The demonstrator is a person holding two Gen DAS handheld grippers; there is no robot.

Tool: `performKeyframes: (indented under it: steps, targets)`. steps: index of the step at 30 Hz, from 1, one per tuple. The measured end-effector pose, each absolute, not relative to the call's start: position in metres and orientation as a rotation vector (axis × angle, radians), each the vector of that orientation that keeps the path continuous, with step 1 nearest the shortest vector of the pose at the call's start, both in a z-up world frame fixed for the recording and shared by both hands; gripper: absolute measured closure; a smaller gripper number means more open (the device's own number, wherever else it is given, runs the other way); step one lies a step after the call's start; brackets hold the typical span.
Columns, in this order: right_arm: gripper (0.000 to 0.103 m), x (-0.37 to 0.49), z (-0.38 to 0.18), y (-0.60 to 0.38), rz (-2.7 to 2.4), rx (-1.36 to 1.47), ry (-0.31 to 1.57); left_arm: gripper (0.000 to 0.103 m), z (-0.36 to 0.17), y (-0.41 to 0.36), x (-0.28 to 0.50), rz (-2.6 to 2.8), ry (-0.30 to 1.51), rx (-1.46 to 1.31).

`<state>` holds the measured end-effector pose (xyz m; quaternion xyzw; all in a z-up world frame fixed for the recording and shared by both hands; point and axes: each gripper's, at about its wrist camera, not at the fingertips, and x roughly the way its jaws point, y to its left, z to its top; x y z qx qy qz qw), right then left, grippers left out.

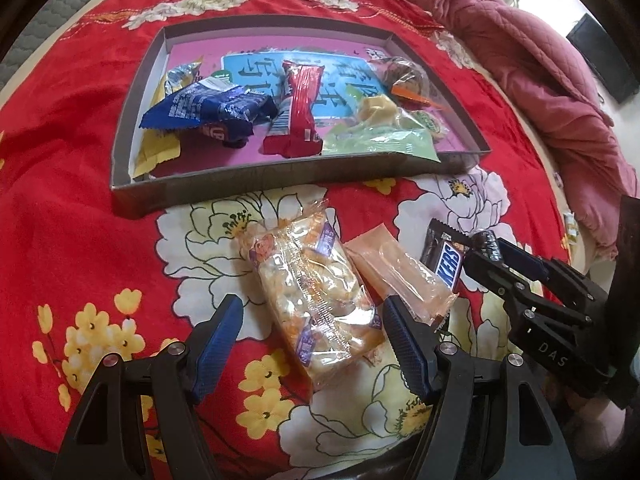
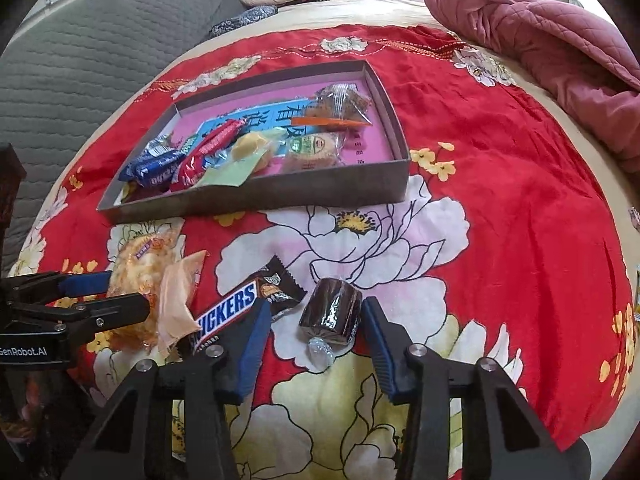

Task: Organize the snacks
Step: 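Close the right tool on the dark brown wrapped candy while the left tool approaches the cracker bag, then lift the brown candy with the right tool while the left tool grasps the clear cracker bag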

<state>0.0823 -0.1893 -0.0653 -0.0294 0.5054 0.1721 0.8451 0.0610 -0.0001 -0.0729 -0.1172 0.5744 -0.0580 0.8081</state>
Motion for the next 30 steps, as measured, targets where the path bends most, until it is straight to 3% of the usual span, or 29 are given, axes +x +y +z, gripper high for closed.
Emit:
performKeyframes:
  steps: [12,19,24,30]
  targets:
    - [0.074,0.089,-0.076,-0.193,0.343,-0.085,1.066,0.029,-0.084,-0.001,0.064,-0.078,1.233,-0.288]
    - [0.075,0.094,-0.080,-0.190,0.350,-0.108,1.051,0.030,-0.088,0.003,0.065,-0.067,1.231,-0.318]
    - [0.076,0.095,-0.079,-0.189,0.353,-0.110,1.038,0.044,-0.088,0.002,0.065,-0.077,1.228,-0.328]
    - [0.076,0.096,-0.077,-0.193,0.361,-0.079,1.027,0.045,-0.087,0.004,0.065,-0.085,1.215,-0.337]
